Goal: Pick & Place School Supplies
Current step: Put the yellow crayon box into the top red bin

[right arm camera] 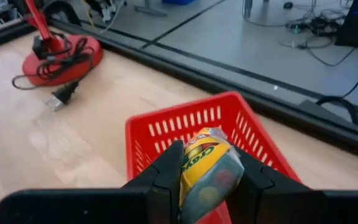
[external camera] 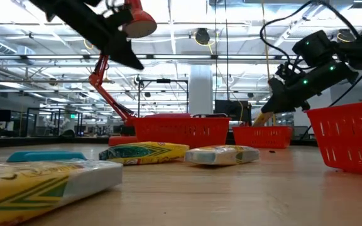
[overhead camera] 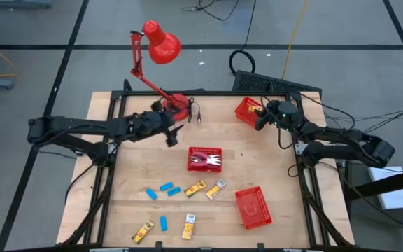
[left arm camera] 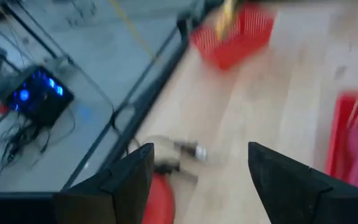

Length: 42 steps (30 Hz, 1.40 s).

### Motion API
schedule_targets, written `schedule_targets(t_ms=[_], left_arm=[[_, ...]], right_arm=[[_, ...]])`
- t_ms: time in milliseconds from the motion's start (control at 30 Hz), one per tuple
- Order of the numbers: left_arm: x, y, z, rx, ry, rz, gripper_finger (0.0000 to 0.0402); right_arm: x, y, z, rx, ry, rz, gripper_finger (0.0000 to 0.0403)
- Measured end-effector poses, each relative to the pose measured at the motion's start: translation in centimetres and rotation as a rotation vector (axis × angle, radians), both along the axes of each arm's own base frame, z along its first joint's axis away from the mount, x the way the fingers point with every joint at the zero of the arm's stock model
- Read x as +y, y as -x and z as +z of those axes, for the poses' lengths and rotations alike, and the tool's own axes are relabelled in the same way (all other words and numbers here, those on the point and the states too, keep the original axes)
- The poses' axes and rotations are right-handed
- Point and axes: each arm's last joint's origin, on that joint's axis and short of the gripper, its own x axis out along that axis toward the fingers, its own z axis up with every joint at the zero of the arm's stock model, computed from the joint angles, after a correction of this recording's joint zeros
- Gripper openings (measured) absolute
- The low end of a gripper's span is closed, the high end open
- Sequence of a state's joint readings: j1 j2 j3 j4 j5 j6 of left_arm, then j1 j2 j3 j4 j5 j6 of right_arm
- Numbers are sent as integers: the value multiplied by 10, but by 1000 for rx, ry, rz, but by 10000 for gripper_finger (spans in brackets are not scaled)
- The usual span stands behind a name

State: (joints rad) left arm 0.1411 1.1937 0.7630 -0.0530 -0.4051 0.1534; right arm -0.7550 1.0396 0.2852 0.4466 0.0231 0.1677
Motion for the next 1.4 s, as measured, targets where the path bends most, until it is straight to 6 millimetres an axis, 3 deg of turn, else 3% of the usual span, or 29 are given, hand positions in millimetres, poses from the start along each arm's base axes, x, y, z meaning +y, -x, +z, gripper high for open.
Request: schedule_targets(t_ms=[267,567,767,900,1133,1400], left_arm=[[-6,45,-6,-105,56,24,269],[-9,62,-11,-172,80,26,269],[-9,63,-16,-156,88,29,269],[-9,63,-16,-158,90,30,269],[-10,63,-18,-134,119,-4,269],[-19,56,-46,43,358,-131,269]], right_arm=[[-13,0,-21,38,-103,-21,74],[-15,-1,-25,38,-110,-22,81],[-15,-1,-23,12,-114,-6,238],[-15,-2,-22,6,-101,-7,288],[-12,-8,-7,-49,18,48,273],[28,-42,19,-105,129,356,271]])
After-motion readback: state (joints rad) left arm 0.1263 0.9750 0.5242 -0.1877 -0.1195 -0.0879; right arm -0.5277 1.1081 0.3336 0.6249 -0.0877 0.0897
